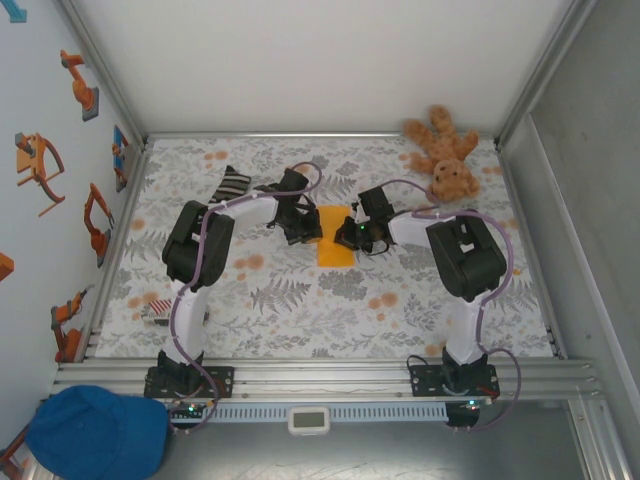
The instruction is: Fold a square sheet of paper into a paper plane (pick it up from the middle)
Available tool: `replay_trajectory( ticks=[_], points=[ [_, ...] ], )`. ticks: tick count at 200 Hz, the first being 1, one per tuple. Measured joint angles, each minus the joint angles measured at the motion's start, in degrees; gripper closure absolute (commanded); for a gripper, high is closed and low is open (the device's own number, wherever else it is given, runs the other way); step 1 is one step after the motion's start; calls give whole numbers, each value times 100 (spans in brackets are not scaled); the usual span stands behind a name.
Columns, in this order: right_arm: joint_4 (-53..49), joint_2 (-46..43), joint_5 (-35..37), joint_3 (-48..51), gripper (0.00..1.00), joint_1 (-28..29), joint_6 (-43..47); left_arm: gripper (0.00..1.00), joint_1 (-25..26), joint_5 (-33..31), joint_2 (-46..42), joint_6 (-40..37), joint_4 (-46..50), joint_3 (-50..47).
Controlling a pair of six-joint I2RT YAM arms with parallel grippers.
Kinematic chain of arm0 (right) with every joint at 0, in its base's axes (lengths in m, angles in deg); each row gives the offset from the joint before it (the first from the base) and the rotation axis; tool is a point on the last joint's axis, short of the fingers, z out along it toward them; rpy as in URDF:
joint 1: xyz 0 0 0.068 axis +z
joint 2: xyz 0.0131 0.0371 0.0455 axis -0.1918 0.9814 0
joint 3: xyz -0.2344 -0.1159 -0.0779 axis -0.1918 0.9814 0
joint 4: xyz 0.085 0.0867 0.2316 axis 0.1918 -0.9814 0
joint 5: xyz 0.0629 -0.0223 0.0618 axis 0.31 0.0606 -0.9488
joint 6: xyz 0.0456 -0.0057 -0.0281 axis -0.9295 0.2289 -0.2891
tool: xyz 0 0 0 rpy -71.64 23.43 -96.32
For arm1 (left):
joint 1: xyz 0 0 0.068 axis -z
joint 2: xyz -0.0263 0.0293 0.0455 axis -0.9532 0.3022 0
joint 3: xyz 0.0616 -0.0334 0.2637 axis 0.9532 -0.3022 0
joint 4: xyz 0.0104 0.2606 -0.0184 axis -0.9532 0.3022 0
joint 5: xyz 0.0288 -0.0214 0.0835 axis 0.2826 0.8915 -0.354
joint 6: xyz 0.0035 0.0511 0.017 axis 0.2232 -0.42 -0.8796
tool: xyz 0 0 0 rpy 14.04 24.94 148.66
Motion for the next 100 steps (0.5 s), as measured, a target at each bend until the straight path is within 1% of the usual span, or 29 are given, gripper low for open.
replay_trajectory(
  ticks=[54, 100],
  points=[
    [216, -111, -2, 195, 100, 0, -28, 100, 4, -17, 2, 0, 13, 11],
    [267, -96, -190, 166, 100, 66, -92, 100, 4, -17, 20, 0, 48, 39]
  ],
)
